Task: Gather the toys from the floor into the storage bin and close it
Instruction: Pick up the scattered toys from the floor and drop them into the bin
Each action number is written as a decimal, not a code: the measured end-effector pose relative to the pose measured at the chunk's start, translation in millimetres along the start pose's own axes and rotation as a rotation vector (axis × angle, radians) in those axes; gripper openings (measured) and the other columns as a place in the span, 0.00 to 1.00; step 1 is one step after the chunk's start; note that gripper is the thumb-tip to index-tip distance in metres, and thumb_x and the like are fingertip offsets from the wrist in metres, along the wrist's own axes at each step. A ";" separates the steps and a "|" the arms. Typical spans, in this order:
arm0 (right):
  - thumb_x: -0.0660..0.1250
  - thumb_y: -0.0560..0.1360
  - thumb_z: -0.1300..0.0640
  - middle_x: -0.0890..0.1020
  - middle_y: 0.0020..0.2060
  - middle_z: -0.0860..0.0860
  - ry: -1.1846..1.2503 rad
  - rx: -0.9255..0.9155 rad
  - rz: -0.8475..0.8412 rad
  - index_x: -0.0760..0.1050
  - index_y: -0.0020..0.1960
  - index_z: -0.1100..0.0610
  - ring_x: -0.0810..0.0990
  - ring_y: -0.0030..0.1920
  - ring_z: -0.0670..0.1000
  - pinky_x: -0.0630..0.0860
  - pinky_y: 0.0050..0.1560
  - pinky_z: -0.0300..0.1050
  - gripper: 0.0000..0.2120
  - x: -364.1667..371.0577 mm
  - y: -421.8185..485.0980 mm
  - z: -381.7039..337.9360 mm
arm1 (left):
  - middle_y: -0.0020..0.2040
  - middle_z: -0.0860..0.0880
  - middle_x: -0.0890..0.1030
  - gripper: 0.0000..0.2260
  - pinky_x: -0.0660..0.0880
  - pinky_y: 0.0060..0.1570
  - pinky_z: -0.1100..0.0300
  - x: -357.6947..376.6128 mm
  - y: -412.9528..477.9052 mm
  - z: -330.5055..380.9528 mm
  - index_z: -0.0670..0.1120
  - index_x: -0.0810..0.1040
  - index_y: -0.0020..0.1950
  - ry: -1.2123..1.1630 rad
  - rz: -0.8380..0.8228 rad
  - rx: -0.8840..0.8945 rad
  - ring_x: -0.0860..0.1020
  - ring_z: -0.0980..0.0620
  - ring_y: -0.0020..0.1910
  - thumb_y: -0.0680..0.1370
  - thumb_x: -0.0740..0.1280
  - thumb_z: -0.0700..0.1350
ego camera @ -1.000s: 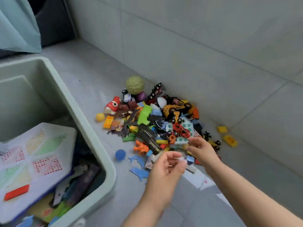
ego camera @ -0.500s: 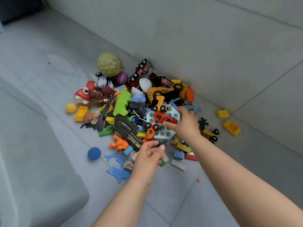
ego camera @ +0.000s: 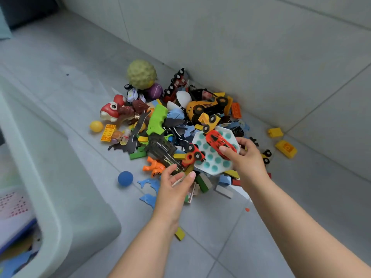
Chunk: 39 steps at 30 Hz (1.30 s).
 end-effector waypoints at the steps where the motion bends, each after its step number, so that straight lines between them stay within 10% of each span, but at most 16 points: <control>1: 0.72 0.69 0.61 0.83 0.48 0.54 0.036 0.003 -0.010 0.70 0.57 0.55 0.85 0.44 0.52 0.82 0.42 0.49 0.19 -3.0 -9.1 -1.9 | 0.61 0.49 0.73 0.24 0.70 0.62 0.53 -1.6 -3.0 2.6 0.58 0.65 0.65 0.000 -0.010 0.016 0.74 0.56 0.57 0.73 0.70 0.48; 7: 0.71 0.68 0.62 0.85 0.47 0.55 0.113 -0.030 -0.135 0.72 0.61 0.56 0.84 0.46 0.57 0.80 0.49 0.59 0.22 -0.4 -63.7 -17.6 | 0.64 0.48 0.74 0.30 0.77 0.54 0.55 -2.2 -24.3 28.7 0.64 0.60 0.67 -0.094 -0.141 0.114 0.77 0.54 0.58 0.72 0.71 0.47; 11: 0.81 0.50 0.44 0.84 0.47 0.56 0.052 -0.124 -0.263 0.75 0.56 0.52 0.84 0.46 0.59 0.77 0.48 0.64 0.37 18.3 -107.2 -54.8 | 0.61 0.52 0.74 0.25 0.75 0.55 0.63 -18.2 -62.2 56.7 0.65 0.61 0.65 0.015 -0.033 0.278 0.77 0.61 0.54 0.74 0.69 0.48; 16: 0.81 0.46 0.41 0.85 0.46 0.57 0.047 -0.345 -0.474 0.78 0.52 0.48 0.84 0.44 0.57 0.81 0.39 0.51 0.36 67.0 -166.4 -130.3 | 0.65 0.55 0.72 0.27 0.73 0.54 0.72 -61.7 -130.1 120.2 0.59 0.61 0.71 0.050 0.121 0.493 0.75 0.66 0.56 0.74 0.66 0.54; 22: 0.79 0.53 0.44 0.85 0.48 0.53 -0.197 -0.316 -0.840 0.76 0.56 0.51 0.84 0.48 0.54 0.81 0.46 0.50 0.33 193.8 -212.9 -159.2 | 0.58 0.53 0.78 0.17 0.76 0.56 0.57 -186.9 -163.7 160.2 0.55 0.71 0.62 0.105 0.410 0.559 0.78 0.60 0.54 0.74 0.67 0.54; 26: 0.68 0.73 0.60 0.83 0.44 0.57 -0.413 -0.020 -0.892 0.75 0.53 0.61 0.82 0.38 0.52 0.81 0.36 0.47 0.10 299.0 -231.7 -97.9 | 0.54 0.50 0.80 0.20 0.76 0.56 0.48 -290.1 -157.6 126.5 0.51 0.73 0.56 0.182 0.572 0.329 0.79 0.51 0.52 0.70 0.66 0.62; 33: 0.61 0.79 0.55 0.77 0.44 0.58 -0.741 0.199 -0.845 0.71 0.53 0.60 0.77 0.40 0.56 0.79 0.42 0.53 0.09 351.6 -235.8 -21.0 | 0.72 0.43 0.65 0.38 0.67 0.65 0.53 -326.0 -143.8 79.2 0.42 0.55 0.74 0.445 0.522 -0.082 0.67 0.43 0.68 0.73 0.65 0.61; 36: 0.57 0.79 0.59 0.77 0.54 0.56 -0.805 0.031 -0.881 0.69 0.64 0.55 0.75 0.47 0.53 0.74 0.42 0.43 0.13 337.6 -227.9 -41.3 | 0.75 0.46 0.60 0.40 0.61 0.70 0.49 -305.9 -147.5 103.0 0.46 0.53 0.76 0.674 0.605 0.080 0.60 0.44 0.73 0.72 0.66 0.63; 39: 0.59 0.78 0.66 0.77 0.60 0.56 -0.512 -0.103 -0.882 0.71 0.65 0.57 0.77 0.57 0.53 0.75 0.56 0.45 0.16 291.0 -225.9 -81.8 | 0.61 0.54 0.75 0.24 0.72 0.61 0.58 -258.1 -151.1 130.8 0.51 0.69 0.66 0.350 0.484 0.452 0.73 0.53 0.62 0.73 0.69 0.54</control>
Point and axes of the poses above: each hand's wrist, its own y-axis towards the middle knuckle, its own x-axis out of the palm, z = x × y, the point moved 4 cm from there along y, towards the middle knuckle
